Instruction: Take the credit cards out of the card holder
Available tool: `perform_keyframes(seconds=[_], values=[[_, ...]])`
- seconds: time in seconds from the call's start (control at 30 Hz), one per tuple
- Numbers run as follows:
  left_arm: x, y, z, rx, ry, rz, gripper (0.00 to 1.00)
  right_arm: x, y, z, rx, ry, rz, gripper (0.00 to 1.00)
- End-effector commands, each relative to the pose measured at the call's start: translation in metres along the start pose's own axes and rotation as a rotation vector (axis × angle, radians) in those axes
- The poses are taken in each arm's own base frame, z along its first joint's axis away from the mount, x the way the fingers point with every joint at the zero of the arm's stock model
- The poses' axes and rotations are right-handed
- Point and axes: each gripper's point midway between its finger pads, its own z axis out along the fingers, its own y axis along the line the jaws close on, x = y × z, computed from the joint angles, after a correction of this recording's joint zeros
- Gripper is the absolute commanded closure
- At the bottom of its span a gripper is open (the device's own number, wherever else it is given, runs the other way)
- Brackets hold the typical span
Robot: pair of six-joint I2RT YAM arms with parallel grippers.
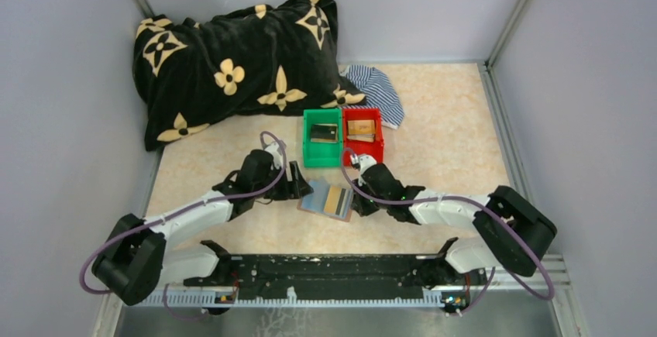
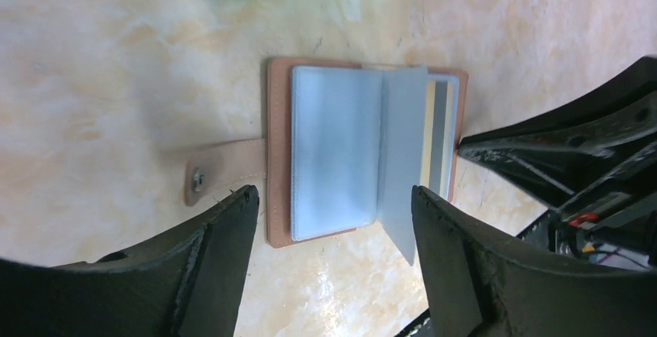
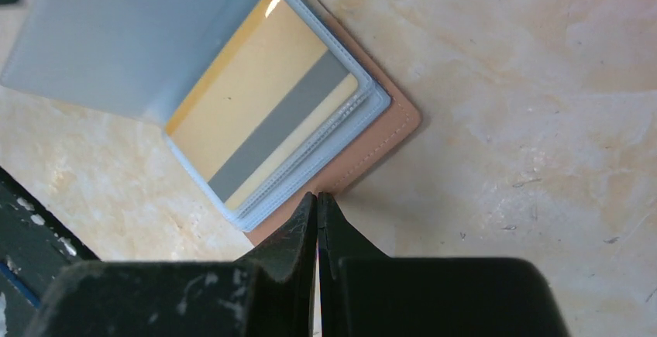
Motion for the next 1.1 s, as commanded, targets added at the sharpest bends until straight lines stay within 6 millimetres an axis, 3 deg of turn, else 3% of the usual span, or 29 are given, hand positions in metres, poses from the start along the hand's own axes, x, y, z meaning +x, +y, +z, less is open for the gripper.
perform_keyframes(seconds=[0.0, 0.27, 0.43, 0.5, 0.6, 0.77, 0.93, 1.07], values=[[-0.028, 0.01, -0.016, -0.118, -0.093, 0.013, 0.2, -0.008, 0.008, 0.009, -0.044, -0.049, 0.009, 1.0], [-0.045, -0.006, -0.031, -0.077, -0.139, 0.037, 0.19, -0.025, 0.016, -0.004, -0.052, -0.093, 0.001, 1.0], [-0.058, -0.052, -0.04, 0.125, -0.142, 0.121, 0.29, -0.034, 0.015, -0.014, -0.029, -0.112, -0.013, 1.0], [-0.051, -0.073, -0.038, 0.251, -0.09, 0.143, 0.31, -0.037, 0.016, -0.015, -0.032, -0.121, -0.013, 1.0], [-0.025, -0.096, -0.031, 0.445, 0.049, 0.142, 0.34, -0.045, 0.023, -0.017, -0.057, -0.139, -0.01, 1.0], [0.004, -0.089, -0.01, 0.525, 0.146, 0.072, 0.46, -0.058, 0.032, -0.013, -0.082, -0.161, -0.014, 1.0], [0.009, -0.07, 0.004, 0.442, 0.137, 0.073, 0.51, -0.068, 0.039, -0.005, -0.098, -0.171, -0.027, 1.0], [0.018, -0.052, 0.014, 0.371, 0.153, 0.072, 0.52, -0.061, 0.04, 0.009, -0.109, -0.141, -0.031, 1.0]])
